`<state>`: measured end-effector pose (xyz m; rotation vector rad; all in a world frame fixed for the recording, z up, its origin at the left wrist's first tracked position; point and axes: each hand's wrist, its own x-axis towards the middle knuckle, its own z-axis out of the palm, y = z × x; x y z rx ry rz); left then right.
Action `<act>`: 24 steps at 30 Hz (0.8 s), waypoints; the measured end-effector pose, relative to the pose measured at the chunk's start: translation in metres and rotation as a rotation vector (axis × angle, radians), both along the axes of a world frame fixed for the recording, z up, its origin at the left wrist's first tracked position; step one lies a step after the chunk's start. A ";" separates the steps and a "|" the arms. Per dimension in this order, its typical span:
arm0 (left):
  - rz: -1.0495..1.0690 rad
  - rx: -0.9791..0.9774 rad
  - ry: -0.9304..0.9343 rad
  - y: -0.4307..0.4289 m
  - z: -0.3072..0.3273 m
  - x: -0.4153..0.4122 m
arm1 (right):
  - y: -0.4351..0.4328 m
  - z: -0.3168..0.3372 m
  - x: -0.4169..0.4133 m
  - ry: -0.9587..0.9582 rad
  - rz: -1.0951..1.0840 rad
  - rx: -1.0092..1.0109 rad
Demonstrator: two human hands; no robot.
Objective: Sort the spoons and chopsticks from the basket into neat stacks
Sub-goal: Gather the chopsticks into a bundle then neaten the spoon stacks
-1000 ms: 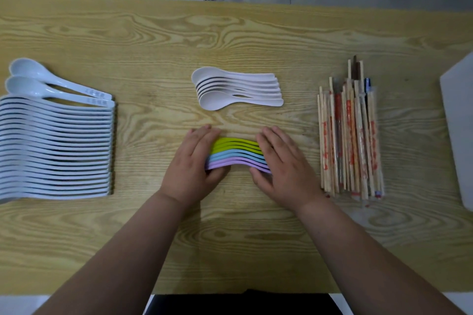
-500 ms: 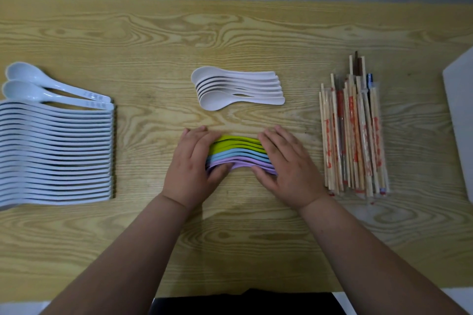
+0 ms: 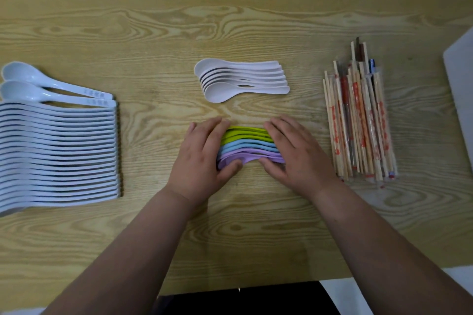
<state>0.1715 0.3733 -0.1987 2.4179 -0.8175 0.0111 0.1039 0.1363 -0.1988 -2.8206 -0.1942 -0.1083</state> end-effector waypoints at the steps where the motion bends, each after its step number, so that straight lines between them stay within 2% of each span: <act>1: 0.000 0.007 0.002 0.001 0.001 0.001 | 0.000 0.000 0.000 -0.005 0.002 -0.001; 24: 0.091 0.052 0.001 -0.013 0.018 -0.004 | -0.007 0.014 0.017 0.137 0.120 -0.040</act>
